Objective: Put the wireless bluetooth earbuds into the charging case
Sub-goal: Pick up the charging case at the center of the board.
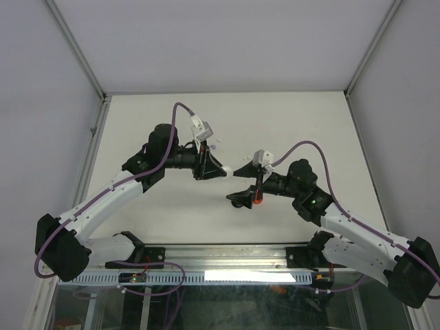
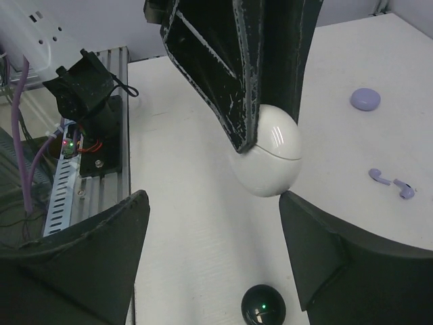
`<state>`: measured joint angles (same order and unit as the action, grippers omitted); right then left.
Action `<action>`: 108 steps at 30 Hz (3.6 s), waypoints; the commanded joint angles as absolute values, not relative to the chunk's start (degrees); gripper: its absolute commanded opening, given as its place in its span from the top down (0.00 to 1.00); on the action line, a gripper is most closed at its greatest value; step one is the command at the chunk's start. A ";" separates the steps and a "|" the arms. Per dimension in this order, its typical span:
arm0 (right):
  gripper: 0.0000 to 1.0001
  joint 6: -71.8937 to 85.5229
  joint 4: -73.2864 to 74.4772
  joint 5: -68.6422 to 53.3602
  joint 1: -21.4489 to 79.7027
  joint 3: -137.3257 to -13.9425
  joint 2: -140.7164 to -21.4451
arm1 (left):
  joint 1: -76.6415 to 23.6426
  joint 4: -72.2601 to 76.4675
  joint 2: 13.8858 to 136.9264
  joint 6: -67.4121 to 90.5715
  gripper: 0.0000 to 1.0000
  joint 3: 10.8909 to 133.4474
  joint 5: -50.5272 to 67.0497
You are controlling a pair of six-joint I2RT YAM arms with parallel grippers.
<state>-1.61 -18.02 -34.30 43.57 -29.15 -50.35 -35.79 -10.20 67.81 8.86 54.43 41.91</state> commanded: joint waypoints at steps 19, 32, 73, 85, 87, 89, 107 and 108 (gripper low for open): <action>0.44 8.96 -31.45 -43.04 41.22 -32.41 -56.86 | -36.53 -11.88 65.27 -3.66 0.89 58.28 49.41; 0.61 11.80 -34.38 -44.72 40.87 -32.24 -58.43 | -37.91 -11.84 65.21 -5.30 0.87 57.72 49.52; 0.96 15.38 -38.13 -46.57 40.15 -30.45 -57.08 | -38.58 -5.65 62.14 -1.30 0.46 52.99 48.70; 0.84 15.17 -39.02 -47.45 40.12 -29.93 -57.34 | -38.56 -5.90 63.81 -0.70 0.95 53.81 51.01; 0.75 15.17 -39.64 -47.15 40.13 -29.32 -57.06 | -38.55 -5.87 63.28 -0.75 1.00 53.79 50.76; 0.69 15.08 -40.04 -46.90 40.01 -28.93 -56.88 | -38.52 -5.53 62.82 -0.70 1.00 53.58 50.39; 0.69 17.10 -42.58 -46.64 40.03 -28.61 -58.42 | -38.54 -0.99 61.01 0.95 1.00 51.54 50.19; 0.71 17.19 -42.62 -46.79 40.01 -28.65 -58.44 | -38.58 -0.94 60.93 1.04 1.00 51.50 50.11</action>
